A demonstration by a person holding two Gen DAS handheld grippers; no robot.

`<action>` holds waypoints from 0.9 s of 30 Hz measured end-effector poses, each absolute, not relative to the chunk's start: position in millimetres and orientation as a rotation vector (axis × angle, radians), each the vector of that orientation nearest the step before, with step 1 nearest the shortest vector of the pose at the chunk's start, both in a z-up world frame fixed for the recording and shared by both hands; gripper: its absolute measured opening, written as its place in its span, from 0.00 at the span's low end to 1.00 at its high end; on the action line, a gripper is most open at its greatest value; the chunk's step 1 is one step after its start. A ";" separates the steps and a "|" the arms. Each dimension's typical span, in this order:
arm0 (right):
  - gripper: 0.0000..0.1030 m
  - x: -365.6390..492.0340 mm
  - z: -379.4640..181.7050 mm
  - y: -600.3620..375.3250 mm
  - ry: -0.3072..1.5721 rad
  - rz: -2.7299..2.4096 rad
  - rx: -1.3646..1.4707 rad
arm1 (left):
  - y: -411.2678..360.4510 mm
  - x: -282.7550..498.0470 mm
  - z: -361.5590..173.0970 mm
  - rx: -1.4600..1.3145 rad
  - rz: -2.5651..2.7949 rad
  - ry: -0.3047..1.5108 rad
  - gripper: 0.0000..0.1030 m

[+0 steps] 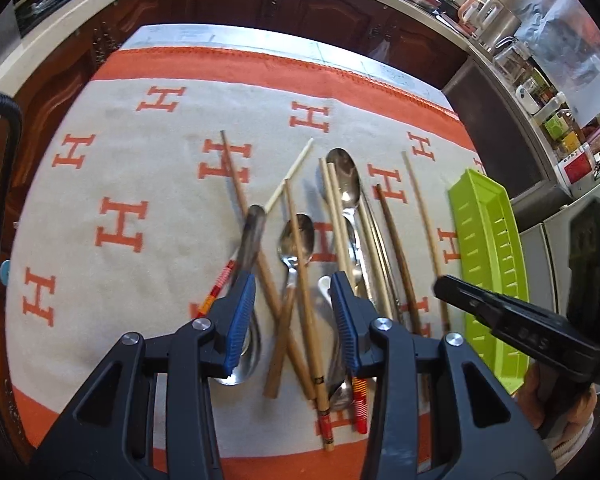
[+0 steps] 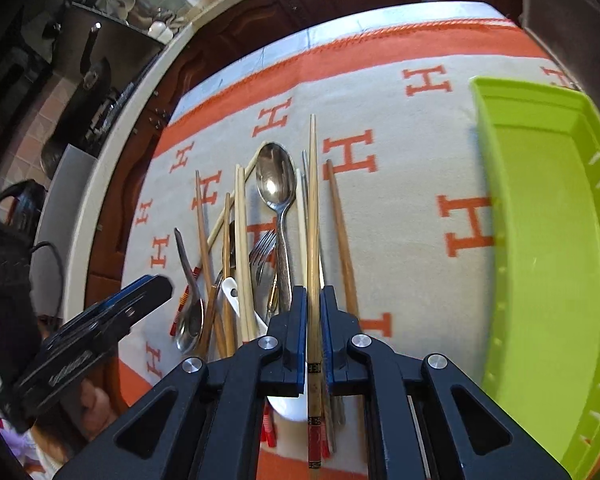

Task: Organize utensils
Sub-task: 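Carry the chopstick with the right gripper into the green tray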

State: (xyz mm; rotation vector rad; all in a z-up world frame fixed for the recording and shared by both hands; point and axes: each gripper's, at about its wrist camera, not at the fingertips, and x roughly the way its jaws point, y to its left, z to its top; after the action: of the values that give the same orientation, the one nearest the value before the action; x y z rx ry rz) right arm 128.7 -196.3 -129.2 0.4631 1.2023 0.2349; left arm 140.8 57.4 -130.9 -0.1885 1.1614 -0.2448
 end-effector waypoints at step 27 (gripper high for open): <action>0.08 71.5 -128.5 -312.7 1.158 -0.051 0.321 | 19.6 181.2 -172.9 -0.167 -0.406 1.228 0.35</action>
State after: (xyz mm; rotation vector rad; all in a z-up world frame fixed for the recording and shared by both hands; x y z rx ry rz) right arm 71.5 -312.7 -128.5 0.3210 1.1576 -0.0510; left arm 181.2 19.6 -172.9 -0.1666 1.2280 -0.4057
